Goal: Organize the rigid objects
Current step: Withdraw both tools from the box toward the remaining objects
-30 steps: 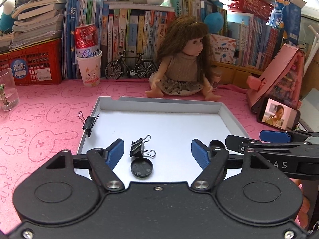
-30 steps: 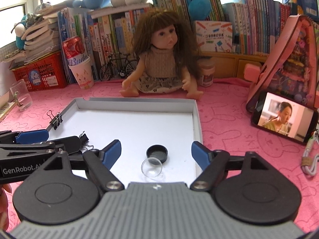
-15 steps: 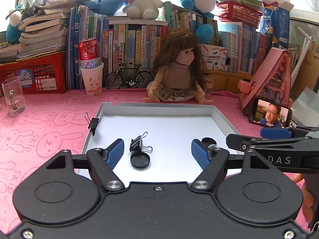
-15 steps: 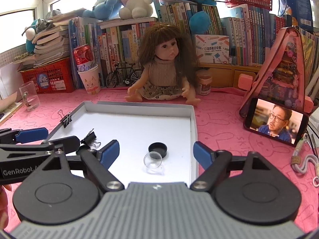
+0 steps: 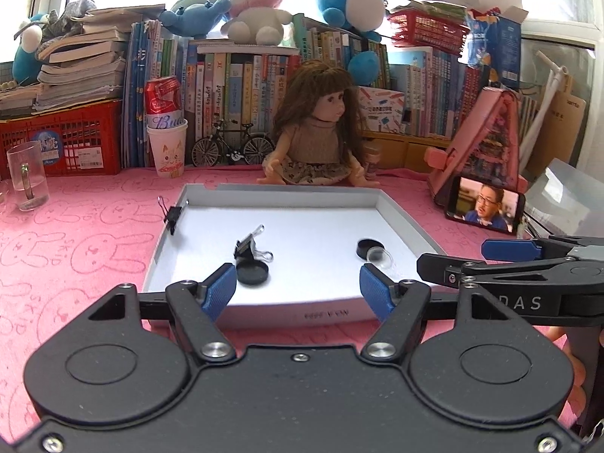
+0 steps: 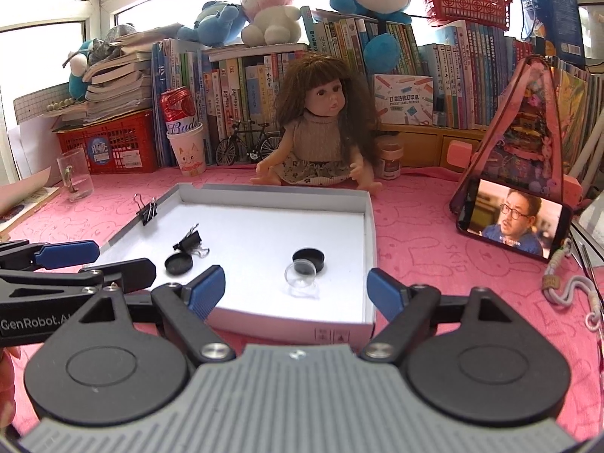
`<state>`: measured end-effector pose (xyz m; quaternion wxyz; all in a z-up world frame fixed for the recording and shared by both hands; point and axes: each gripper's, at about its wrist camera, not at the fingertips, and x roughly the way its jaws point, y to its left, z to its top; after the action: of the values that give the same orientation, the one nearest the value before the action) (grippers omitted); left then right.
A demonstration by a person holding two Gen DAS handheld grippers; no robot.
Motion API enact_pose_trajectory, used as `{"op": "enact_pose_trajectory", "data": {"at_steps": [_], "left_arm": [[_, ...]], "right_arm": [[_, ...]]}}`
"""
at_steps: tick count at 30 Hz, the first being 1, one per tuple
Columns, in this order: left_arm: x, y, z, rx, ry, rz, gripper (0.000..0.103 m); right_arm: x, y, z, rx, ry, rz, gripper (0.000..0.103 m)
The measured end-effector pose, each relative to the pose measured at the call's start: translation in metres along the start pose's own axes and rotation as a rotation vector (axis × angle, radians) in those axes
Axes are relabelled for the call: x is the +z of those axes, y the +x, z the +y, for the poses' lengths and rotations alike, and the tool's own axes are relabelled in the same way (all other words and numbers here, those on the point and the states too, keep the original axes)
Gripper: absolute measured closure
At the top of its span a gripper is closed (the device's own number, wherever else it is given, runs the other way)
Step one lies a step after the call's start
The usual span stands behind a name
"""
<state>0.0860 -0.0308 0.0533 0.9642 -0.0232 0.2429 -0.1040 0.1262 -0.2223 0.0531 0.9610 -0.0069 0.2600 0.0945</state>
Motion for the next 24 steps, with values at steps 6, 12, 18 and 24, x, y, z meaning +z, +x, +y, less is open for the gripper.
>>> {"op": "enact_pose_trajectory", "data": {"at_steps": [6,12,18,24], "left_arm": [[-0.011,-0.01,-0.004,-0.021,0.007,0.017,0.034],[-0.02,-0.022,-0.009,-0.038,0.022,0.005,0.033],[-0.035,-0.034,-0.018,-0.023,0.083,-0.004,0.034],[-0.052,-0.045,-0.024,-0.031,0.12,0.001,0.037]], "right_arm": [[-0.014,-0.01,-0.001,0.001,0.013,-0.006,0.014],[-0.024,-0.02,0.002,-0.01,0.006,-0.021,0.014],[-0.037,-0.027,0.005,-0.014,-0.001,-0.016,0.014],[-0.052,-0.033,0.007,-0.001,-0.022,-0.021,0.013]]}}
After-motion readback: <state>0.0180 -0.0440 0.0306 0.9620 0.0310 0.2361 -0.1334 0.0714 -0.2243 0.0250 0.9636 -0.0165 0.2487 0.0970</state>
